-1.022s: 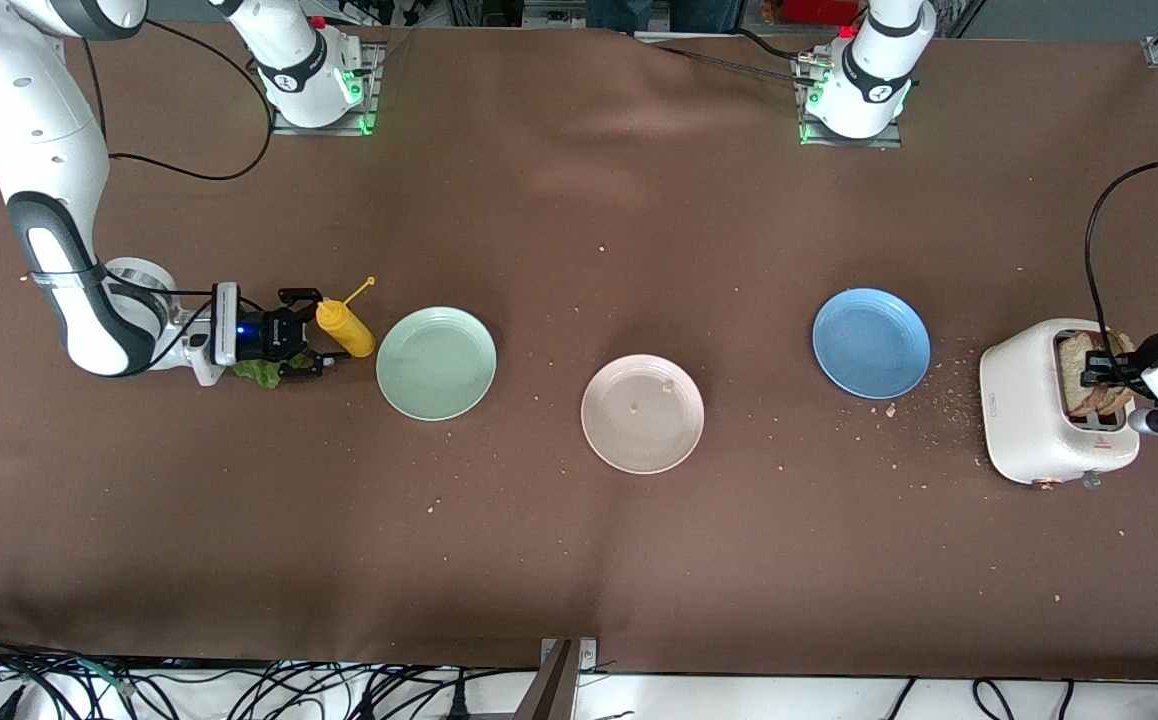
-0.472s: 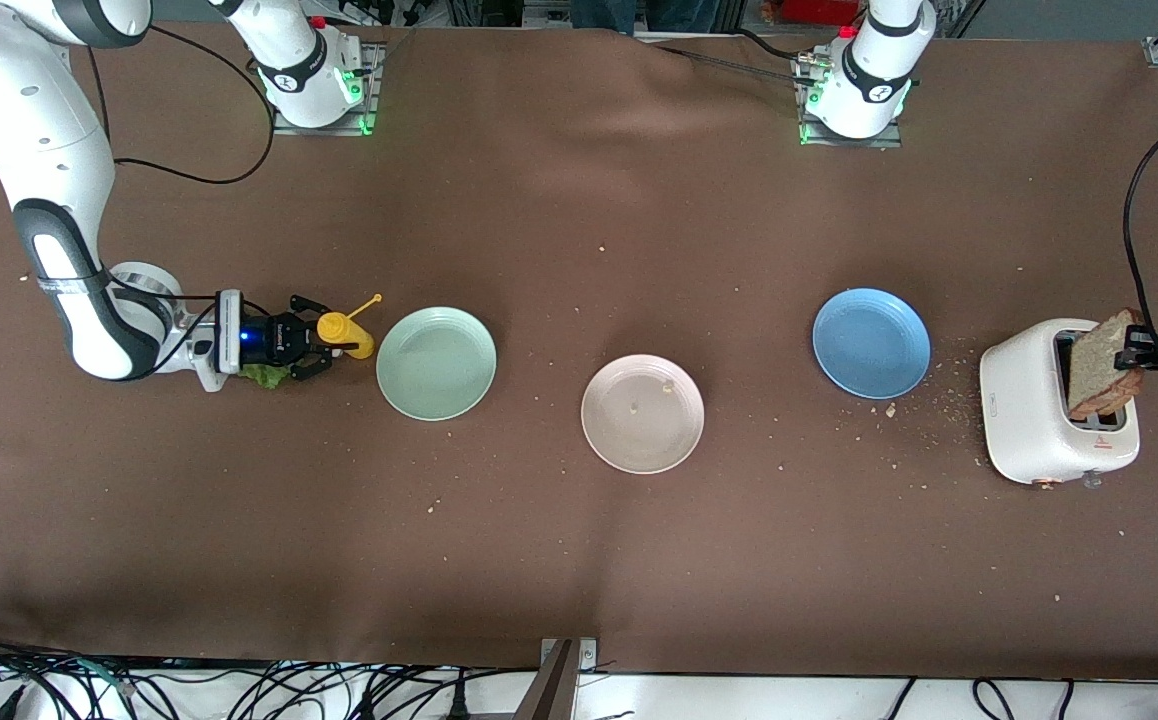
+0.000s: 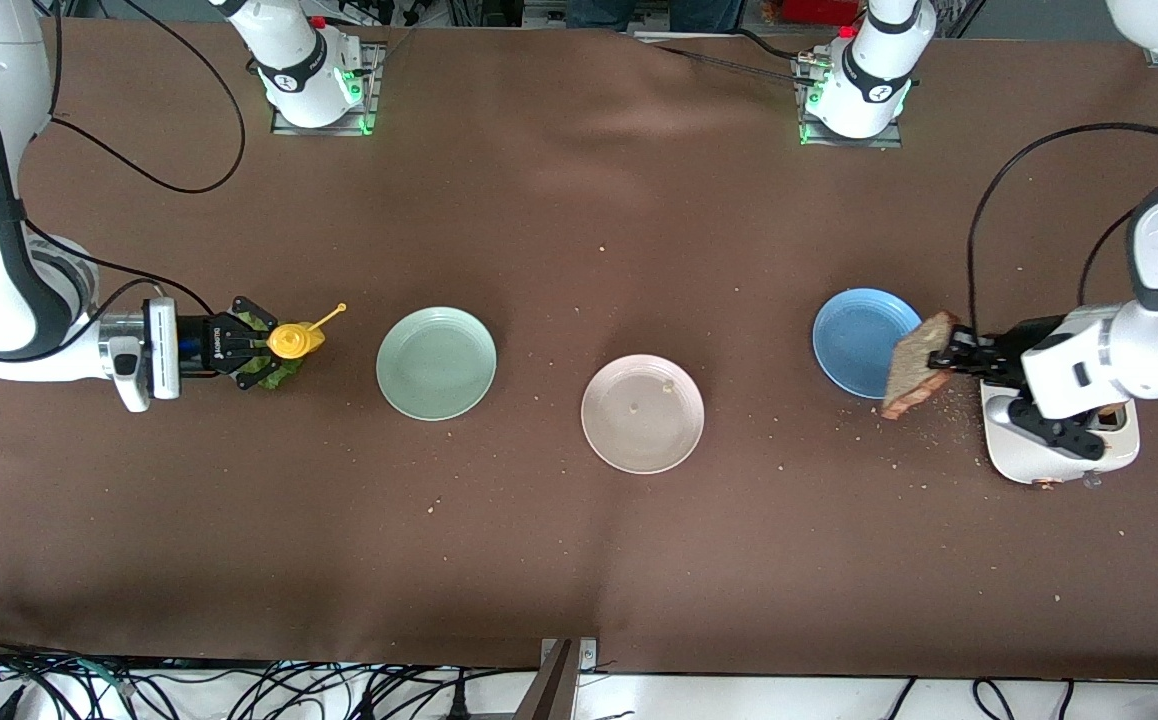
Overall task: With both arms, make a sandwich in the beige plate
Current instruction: 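Carry the bread slice with the left gripper onto the beige plate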
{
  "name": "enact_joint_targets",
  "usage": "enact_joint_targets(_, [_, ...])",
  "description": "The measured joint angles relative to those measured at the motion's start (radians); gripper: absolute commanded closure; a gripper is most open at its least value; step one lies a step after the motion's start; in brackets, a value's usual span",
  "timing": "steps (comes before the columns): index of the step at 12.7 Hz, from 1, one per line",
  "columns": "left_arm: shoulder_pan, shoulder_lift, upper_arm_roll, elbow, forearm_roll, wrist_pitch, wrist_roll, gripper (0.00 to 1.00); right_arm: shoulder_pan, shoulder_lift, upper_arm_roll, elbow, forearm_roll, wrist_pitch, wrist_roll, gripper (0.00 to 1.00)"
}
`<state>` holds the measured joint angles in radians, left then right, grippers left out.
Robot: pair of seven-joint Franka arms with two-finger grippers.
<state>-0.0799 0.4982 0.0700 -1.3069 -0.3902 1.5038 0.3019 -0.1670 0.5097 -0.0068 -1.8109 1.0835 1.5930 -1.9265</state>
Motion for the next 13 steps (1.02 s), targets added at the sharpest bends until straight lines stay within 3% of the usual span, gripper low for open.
enact_joint_targets(4, [-0.122, 0.157, -0.004, -0.001, -0.303, 0.020, -0.114, 1.00, 0.015, -0.020, 0.000, 0.065, -0.099, 0.013, 0.175, 1.00])
enact_joint_targets(7, [-0.169, 0.212, -0.004, 0.001, -0.470, 0.066, -0.168, 1.00, 0.048, -0.029, 0.002, 0.164, -0.188, 0.013, 0.337, 1.00])
enact_joint_targets(13, [-0.270, 0.277, -0.005, 0.000, -0.580, 0.341, -0.180, 1.00, 0.088, -0.033, 0.002, 0.211, -0.224, 0.035, 0.452, 1.00])
